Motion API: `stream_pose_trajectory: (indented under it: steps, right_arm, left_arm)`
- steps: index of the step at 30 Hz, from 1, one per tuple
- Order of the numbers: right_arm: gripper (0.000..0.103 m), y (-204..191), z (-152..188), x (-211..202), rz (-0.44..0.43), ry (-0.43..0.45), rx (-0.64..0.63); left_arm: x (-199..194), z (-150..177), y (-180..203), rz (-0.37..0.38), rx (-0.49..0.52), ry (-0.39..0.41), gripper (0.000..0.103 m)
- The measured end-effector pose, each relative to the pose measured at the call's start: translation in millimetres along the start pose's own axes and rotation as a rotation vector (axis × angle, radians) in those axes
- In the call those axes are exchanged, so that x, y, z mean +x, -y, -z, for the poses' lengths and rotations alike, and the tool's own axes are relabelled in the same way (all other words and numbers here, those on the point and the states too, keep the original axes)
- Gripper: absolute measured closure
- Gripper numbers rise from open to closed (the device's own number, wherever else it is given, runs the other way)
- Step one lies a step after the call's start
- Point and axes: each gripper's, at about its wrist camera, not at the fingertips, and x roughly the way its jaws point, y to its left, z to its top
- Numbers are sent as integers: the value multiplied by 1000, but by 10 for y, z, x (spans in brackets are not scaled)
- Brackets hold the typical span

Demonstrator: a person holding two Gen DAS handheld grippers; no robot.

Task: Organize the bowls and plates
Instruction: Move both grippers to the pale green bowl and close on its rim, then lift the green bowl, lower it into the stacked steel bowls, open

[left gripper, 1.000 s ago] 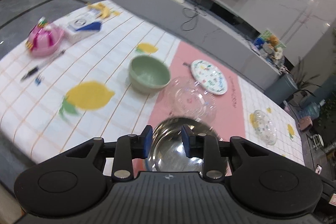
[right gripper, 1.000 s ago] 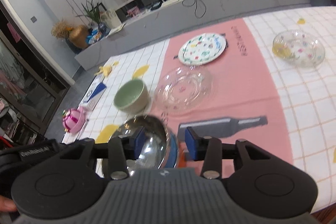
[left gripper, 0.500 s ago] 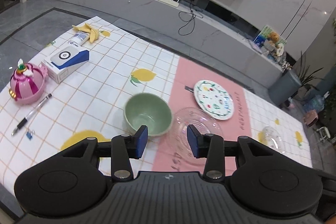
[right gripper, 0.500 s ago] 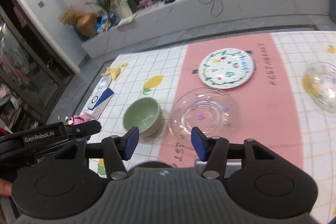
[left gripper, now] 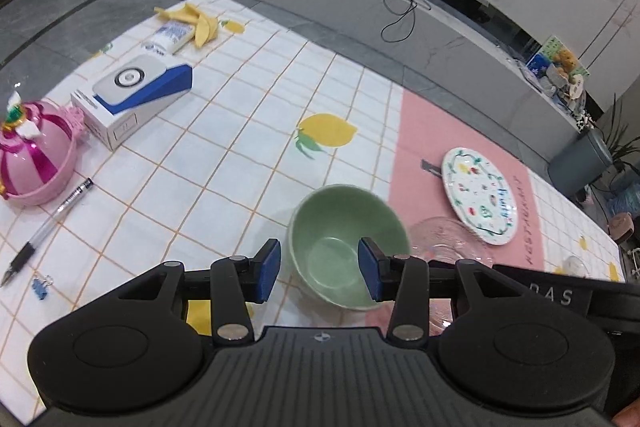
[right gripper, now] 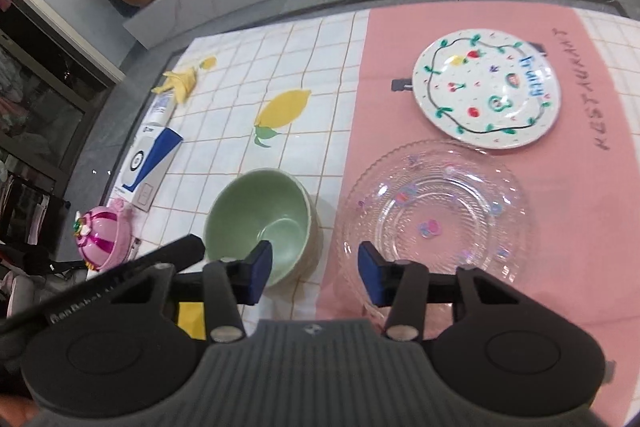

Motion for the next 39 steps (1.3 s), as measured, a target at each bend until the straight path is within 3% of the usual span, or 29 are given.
stream_pose_trajectory:
  steps: [4,7,11,17,29,39]
  right_arm:
    - [68,-52,-51,224,8,-30,3]
    - [77,-81,-67,341,23,-45,-3]
    - [82,-82,-84,410,32,-44,-1]
    - [94,-41,-72,455,17,-52,25]
    - [95,-122,4,267,25,-29,33]
    - [95,-242,223,-579,-43,67,5]
  left_arm:
    - [201,-4,-94,-1,-23,-21,54]
    - [287,-15,-161,-6,-39,-20,65]
    - [322,-13,-197,14,-54,-16,80]
    - [356,-8,-201,-5,-55,-17,95]
    - [93,58,-174,-8,-78,10,96]
    - [-747,223,77,22,-75,107,95]
